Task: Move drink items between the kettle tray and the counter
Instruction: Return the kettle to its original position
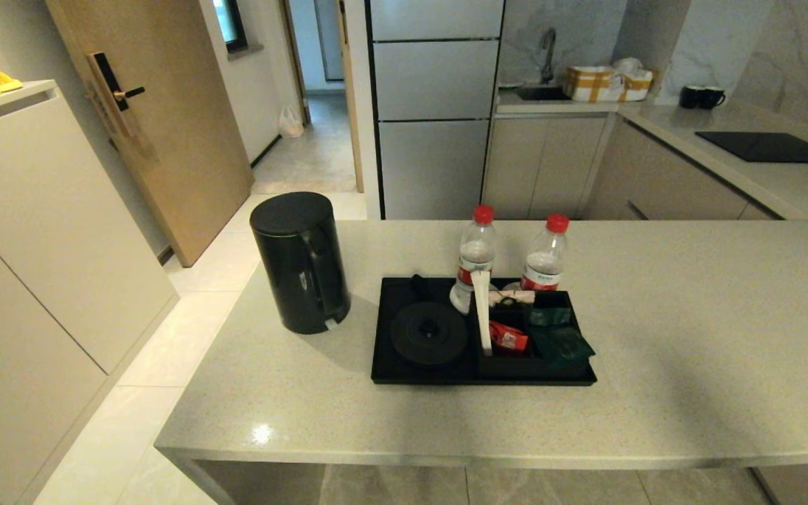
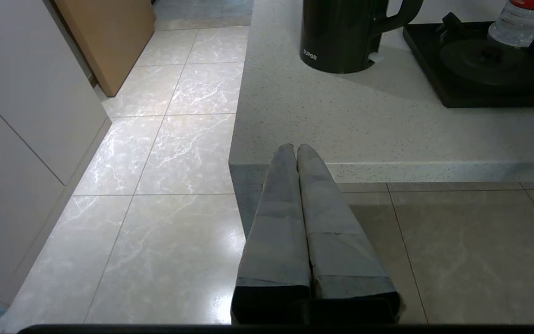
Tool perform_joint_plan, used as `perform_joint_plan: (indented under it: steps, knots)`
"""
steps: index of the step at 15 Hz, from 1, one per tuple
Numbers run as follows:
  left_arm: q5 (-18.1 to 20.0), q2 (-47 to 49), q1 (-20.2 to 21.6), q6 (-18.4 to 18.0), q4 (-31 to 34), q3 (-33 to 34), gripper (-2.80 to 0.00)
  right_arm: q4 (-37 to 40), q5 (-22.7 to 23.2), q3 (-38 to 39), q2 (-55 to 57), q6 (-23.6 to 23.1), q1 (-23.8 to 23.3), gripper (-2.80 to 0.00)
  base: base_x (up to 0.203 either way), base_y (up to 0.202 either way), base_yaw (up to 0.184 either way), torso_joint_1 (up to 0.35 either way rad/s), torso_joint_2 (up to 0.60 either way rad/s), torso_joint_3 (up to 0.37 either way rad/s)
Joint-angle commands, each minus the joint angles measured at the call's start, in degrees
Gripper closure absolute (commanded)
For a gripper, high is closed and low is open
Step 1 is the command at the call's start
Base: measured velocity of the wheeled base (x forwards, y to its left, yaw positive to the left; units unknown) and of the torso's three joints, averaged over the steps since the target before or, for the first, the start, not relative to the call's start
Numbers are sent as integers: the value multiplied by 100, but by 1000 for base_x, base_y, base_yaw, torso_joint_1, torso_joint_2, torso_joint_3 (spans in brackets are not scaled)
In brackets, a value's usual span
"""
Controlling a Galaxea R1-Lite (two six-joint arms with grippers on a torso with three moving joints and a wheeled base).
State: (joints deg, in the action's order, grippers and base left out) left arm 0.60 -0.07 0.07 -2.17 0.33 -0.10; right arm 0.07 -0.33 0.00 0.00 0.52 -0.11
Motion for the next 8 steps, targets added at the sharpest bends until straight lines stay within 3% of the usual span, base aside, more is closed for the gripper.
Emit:
perform_joint_plan:
  steps: [1,5,8]
  knots:
    - [13,8,2,-227,9,0,0,-6,-2,0,-9,1,2,0,0,0,0,0,0,0]
    - [7,50,10,-346,256,-248,0,0,-2,0,-9,1,2,0,0,0,0,0,0,0]
    - [-4,860,10,-187,370,-1545,0,1,-2,0,-9,1,2,0,0,0,0,0,0,0]
